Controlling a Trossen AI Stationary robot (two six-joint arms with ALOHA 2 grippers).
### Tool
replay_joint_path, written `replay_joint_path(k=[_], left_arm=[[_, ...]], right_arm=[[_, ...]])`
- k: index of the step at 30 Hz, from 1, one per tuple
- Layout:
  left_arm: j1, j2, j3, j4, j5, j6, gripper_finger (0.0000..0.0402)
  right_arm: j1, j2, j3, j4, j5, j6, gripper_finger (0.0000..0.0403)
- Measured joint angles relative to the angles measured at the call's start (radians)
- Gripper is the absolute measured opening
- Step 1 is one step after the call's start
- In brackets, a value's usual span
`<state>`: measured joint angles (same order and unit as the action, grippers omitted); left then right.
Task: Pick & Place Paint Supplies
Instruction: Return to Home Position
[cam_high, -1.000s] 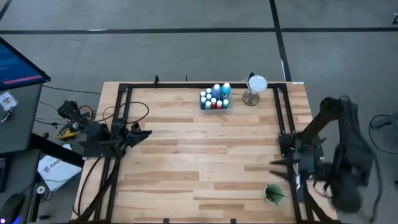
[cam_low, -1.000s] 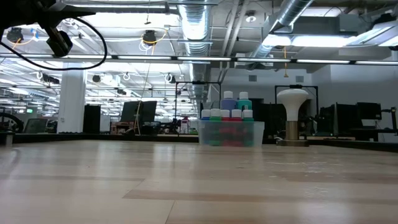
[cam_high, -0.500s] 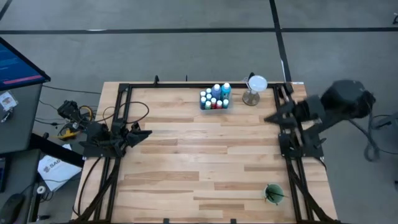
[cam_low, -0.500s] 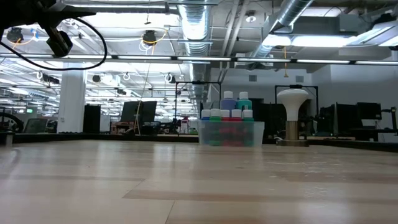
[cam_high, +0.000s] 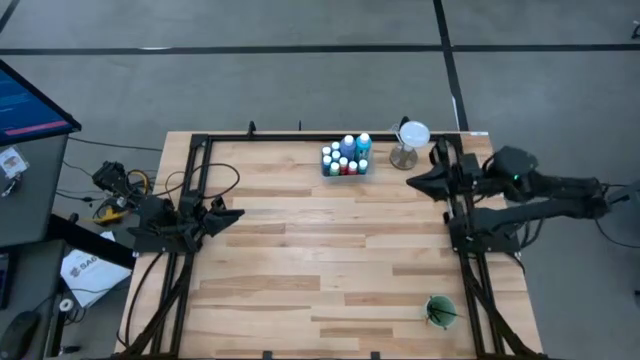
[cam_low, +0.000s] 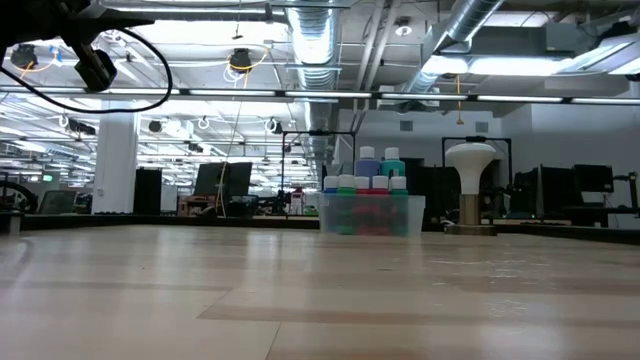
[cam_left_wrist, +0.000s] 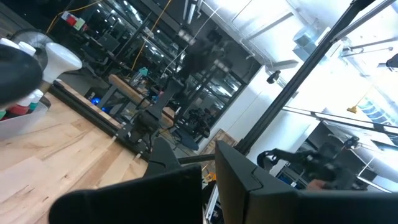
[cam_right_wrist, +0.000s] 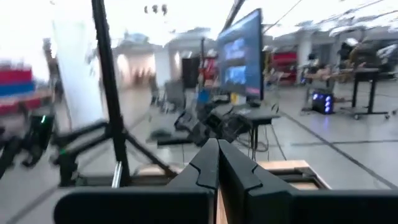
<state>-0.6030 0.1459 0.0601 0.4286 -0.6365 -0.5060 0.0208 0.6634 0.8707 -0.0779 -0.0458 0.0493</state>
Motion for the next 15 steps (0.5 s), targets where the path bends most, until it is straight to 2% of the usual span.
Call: replay_joint_path(k=[7, 15], left_arm=[[0.000, 0.000, 0.000, 0.000, 0.000, 0.000, 0.0002], [0.000, 0.000, 0.000, 0.000, 0.001, 0.000, 0.0002]], right_arm=[[-0.025, -0.220, -0.340, 0.220, 0.086, 0.131, 0.0001], [-0.012, -0.527, -0.524, 0.205, 0.098, 0.147, 0.0000]])
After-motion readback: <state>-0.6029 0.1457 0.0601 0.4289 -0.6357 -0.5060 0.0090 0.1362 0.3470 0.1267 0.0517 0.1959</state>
